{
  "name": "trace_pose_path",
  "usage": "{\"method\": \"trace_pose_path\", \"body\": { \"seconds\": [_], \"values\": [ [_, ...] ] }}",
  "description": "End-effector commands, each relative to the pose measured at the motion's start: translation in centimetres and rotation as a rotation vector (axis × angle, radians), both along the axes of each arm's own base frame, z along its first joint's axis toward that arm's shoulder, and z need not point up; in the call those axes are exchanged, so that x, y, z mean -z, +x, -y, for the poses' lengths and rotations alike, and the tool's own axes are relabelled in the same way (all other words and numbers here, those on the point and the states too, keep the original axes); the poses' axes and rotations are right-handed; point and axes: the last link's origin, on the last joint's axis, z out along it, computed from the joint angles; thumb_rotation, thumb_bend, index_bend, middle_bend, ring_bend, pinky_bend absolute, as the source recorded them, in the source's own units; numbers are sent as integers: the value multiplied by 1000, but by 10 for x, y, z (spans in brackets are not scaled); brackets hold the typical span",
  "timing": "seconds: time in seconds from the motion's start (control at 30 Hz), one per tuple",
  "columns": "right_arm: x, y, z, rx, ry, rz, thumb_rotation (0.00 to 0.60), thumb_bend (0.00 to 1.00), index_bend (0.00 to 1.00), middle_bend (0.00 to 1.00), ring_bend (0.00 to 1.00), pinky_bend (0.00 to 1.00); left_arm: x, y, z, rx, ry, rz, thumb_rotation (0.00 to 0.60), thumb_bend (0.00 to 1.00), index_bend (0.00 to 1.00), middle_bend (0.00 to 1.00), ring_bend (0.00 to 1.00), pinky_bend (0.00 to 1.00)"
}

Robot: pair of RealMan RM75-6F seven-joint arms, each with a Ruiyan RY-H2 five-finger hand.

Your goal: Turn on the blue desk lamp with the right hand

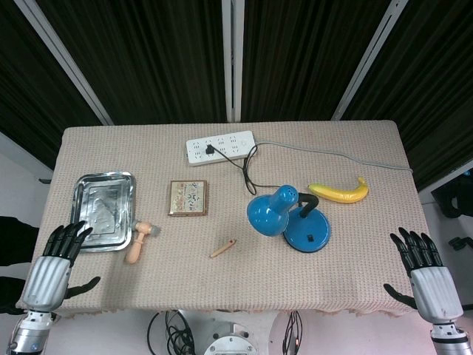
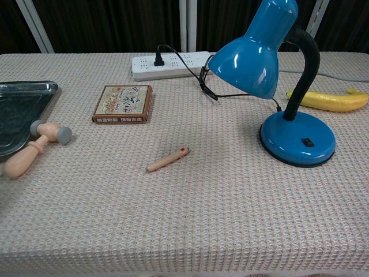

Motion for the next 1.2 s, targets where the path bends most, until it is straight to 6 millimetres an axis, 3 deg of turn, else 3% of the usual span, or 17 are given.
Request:
{"method": "trace_pose_path", "body": {
  "seconds": [0.03, 0.3, 0.43, 0.5, 0.53, 0.57, 0.6, 0.63, 0.67, 0.73, 0.8, 0.93, 1.03, 1.2],
  "values": [
    [1, 0, -1, -1, 4, 2, 600, 0, 0, 0, 0, 0, 0, 0, 1, -1, -4, 3, 600, 22, 98, 27, 0, 0],
    [4, 2, -6, -12, 32, 10, 600, 70, 0, 0, 0, 0, -1, 3, 5, 12, -3, 13, 600, 22, 98, 27, 0, 0],
    [14, 7, -1, -16, 91, -7, 600, 192, 0, 1, 0, 0, -1, 1, 4, 6, -5, 12, 600, 22, 98, 28, 0, 0],
    [22, 11, 3, -22, 129, -17, 600, 343, 0, 31, 3, 5, -1, 0, 4, 4, -6, 14, 600, 22, 98, 28, 0, 0],
    [25, 13, 5, -22, 141, -23, 600, 523, 0, 88, 39, 54, -1, 0, 4, 3, -7, 14, 600, 22, 98, 28, 0, 0],
    [29, 16, 8, -16, 155, -36, 600, 729, 0, 187, 120, 153, -1, 0, 3, 4, -8, 13, 600, 22, 98, 28, 0, 0],
    [32, 18, 10, -13, 161, -47, 600, 867, 0, 288, 225, 275, -1, 0, 3, 5, -8, 11, 600, 22, 98, 28, 0, 0],
    [36, 20, 12, -10, 168, -55, 600, 966, 0, 417, 367, 432, -1, 0, 3, 7, -8, 10, 600, 22, 98, 28, 0, 0],
    [40, 22, 14, -8, 183, -64, 600, 1000, 0, 521, 479, 552, -1, 1, 3, 9, -6, 10, 600, 22, 98, 27, 0, 0],
    [47, 25, 16, -11, 202, -87, 600, 1000, 0, 644, 608, 675, -1, 2, 4, 10, -4, 10, 600, 22, 98, 28, 0, 0],
    [54, 28, 18, -26, 233, -95, 600, 1000, 0, 742, 704, 734, -1, 1, 5, 7, -4, 8, 600, 22, 98, 28, 0, 0],
    [64, 33, 20, -49, 286, -84, 600, 850, 0, 976, 909, 843, -1, 2, 6, 11, -3, 7, 600, 22, 98, 28, 0, 0],
    [71, 34, 23, -41, 323, -89, 600, 792, 0, 1000, 941, 864, 0, 3, 6, 14, -6, 8, 600, 22, 98, 28, 0, 0],
    [83, 32, 30, 4, 380, -107, 600, 778, 0, 1000, 943, 866, 0, 2, 6, 11, -10, 8, 600, 22, 98, 28, 0, 0]
  ]
}}
